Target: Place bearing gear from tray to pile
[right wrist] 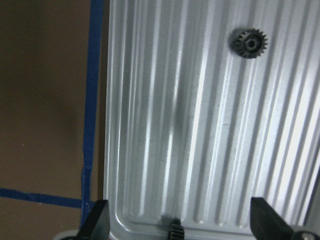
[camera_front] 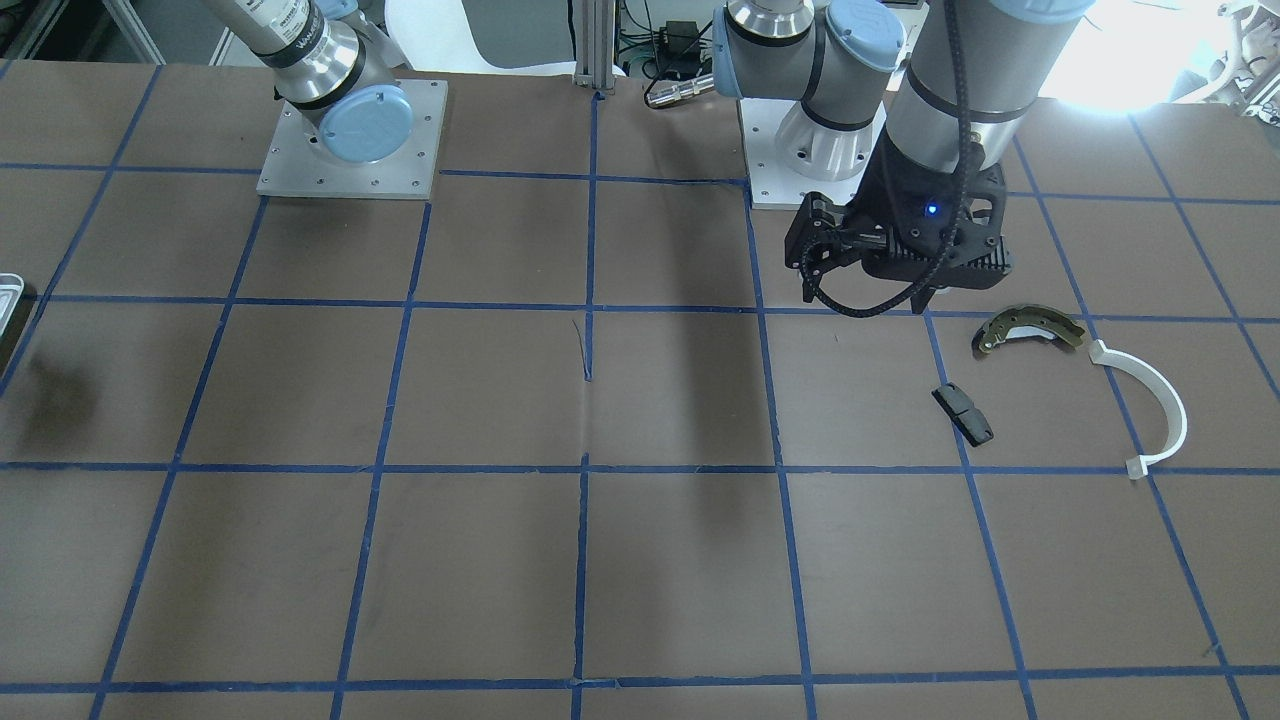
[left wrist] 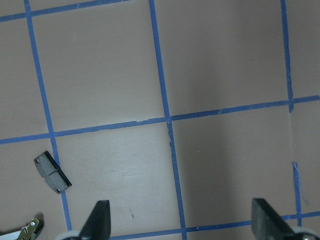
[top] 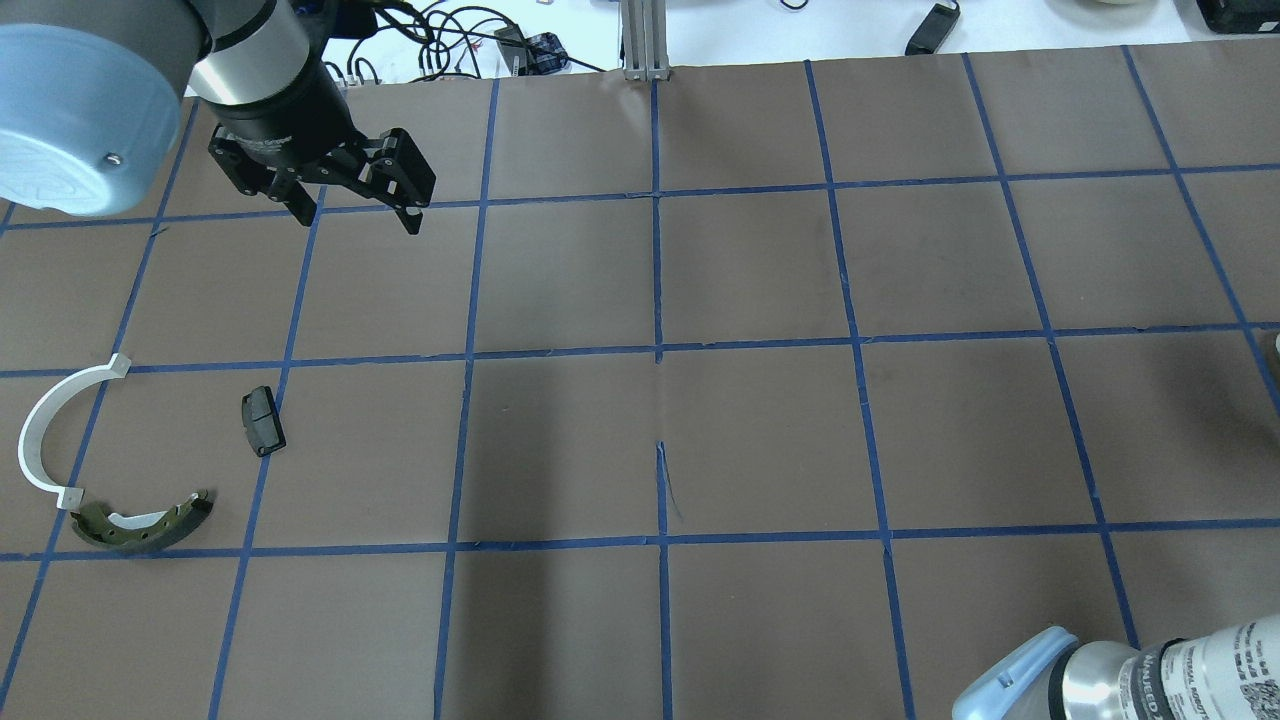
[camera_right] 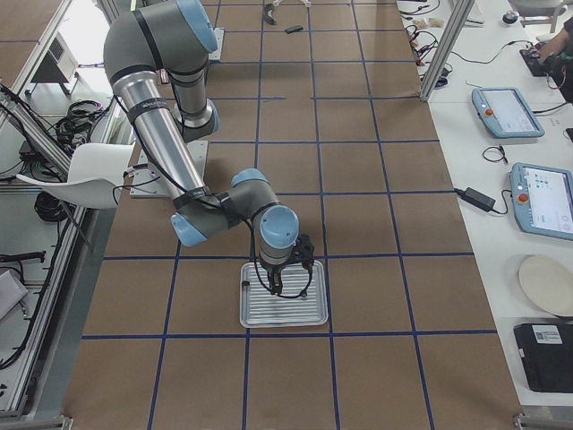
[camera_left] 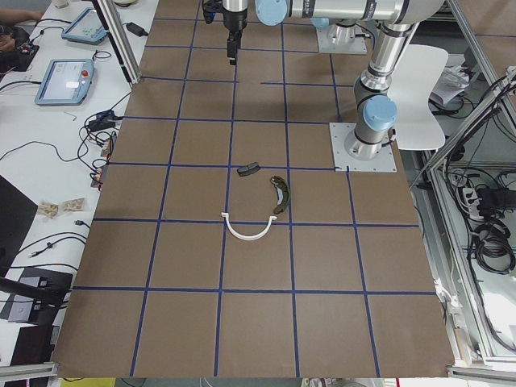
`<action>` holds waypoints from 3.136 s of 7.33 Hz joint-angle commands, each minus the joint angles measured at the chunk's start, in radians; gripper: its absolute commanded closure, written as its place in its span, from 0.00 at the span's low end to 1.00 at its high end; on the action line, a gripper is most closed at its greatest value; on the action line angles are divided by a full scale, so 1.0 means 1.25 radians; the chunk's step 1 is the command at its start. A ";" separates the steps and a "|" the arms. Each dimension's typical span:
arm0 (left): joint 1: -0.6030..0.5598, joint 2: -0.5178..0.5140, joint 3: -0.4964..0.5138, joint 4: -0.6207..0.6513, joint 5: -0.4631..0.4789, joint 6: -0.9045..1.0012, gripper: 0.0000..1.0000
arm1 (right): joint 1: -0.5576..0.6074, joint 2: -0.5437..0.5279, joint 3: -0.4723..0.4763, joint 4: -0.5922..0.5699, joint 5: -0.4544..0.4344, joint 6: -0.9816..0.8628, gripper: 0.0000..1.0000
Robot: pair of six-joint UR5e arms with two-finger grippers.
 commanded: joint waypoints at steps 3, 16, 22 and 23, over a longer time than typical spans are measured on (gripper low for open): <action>-0.001 0.000 0.000 0.000 0.000 0.000 0.00 | -0.017 0.028 0.033 -0.037 -0.056 -0.003 0.14; 0.001 0.001 -0.001 0.000 0.000 -0.001 0.00 | 0.039 -0.143 0.030 0.038 -0.086 0.013 0.98; 0.001 0.001 -0.001 -0.001 0.000 0.000 0.00 | 0.507 -0.423 0.028 0.398 -0.083 0.682 0.92; 0.001 0.002 -0.001 0.000 0.000 -0.001 0.00 | 0.613 -0.421 0.027 0.403 -0.070 0.843 0.92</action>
